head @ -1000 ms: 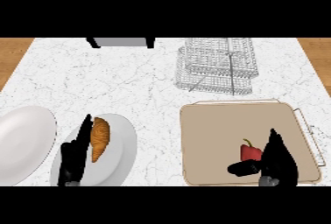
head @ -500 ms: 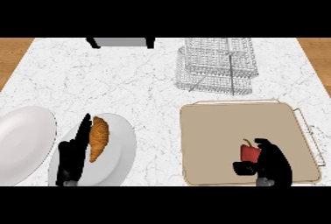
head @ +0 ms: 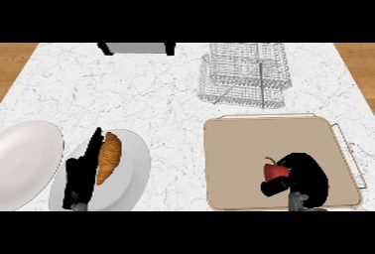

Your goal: Pick the bell pepper from the tray and place it in the tiered basket

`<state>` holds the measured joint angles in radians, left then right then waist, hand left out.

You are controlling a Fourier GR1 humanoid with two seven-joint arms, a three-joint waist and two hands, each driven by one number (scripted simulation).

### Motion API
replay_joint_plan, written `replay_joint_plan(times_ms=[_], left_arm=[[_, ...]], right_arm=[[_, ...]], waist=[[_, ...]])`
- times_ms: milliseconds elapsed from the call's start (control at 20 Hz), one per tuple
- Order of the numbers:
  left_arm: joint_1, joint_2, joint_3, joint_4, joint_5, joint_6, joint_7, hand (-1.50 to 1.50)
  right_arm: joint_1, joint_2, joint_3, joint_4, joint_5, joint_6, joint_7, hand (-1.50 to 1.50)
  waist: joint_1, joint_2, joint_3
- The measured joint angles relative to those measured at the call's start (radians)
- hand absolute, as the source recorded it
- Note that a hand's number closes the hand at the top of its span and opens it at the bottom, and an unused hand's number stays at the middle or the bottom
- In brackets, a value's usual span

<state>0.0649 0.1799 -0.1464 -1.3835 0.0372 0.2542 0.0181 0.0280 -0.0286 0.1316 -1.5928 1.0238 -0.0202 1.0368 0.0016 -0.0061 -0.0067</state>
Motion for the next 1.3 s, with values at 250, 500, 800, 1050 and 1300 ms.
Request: replay_joint_plan(times_ms=[250,500,800,1050,1300], left_arm=[[-0.012,-0.002,-0.012,-0.004,-0.005,-0.01,0.002,0.0],[-0.014,-0.017,-0.022,0.0,-0.014,-0.002,-0.001,0.0],[0.003,-0.01,-0.006,0.004,-0.009,-0.006,-0.006,0.0],[0.017,-0.021,-0.003,0.005,-0.017,0.01,-0.017,0.0],[0.031,-0.023,-0.002,-0.005,-0.017,0.005,-0.022,0.0]], right_arm=[[-0.058,-0.187,0.064,0.037,-0.078,0.185,-0.276,1.5],[-0.142,-0.396,0.045,0.108,-0.168,0.277,-0.635,1.5],[-0.253,-0.506,-0.134,0.186,-0.358,0.315,-0.902,1.5],[-0.316,-0.541,-0.311,0.125,-0.546,0.376,-0.926,1.5],[-0.4,-0.612,-0.442,0.018,-0.662,0.428,-0.897,1.5]], waist=[[0.031,0.007,0.004],[0.033,0.013,0.008],[0.011,0.008,0.008],[-0.007,0.002,0.008],[-0.009,0.0,0.007]])
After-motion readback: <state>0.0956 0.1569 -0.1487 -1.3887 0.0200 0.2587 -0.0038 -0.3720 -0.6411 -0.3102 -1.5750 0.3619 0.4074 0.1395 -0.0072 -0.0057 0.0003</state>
